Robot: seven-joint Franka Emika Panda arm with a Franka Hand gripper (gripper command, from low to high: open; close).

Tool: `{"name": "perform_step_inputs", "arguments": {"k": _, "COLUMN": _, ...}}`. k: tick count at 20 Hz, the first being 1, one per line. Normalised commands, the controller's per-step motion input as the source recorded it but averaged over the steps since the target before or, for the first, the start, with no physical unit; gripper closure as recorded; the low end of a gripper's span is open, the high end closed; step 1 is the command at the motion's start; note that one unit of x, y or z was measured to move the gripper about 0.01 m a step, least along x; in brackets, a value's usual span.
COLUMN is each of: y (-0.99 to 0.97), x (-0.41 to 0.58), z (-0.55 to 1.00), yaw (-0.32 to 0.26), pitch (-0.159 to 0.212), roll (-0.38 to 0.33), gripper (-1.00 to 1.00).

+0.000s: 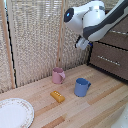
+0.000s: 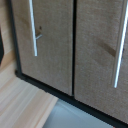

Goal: Kindly get your arm to the topmost drawer handle. Get a good grip on it, then softly pull to open it.

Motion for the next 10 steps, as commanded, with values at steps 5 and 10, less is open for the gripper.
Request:
{"name": "perform_step_inputs", "arguments": {"k": 5, "y": -0.38, "x": -0.049, "z": 0.00, "yaw": 0.041, "pitch": -0.004, "roll": -0.365, "gripper": -1.00}}
{"name": "perform_step_inputs", "arguments": {"k": 10, "y": -0.66, "x": -0.169, "z": 0.14, "yaw": 0.021, "pitch": -0.001, "roll": -0.263, "gripper": -1.00}}
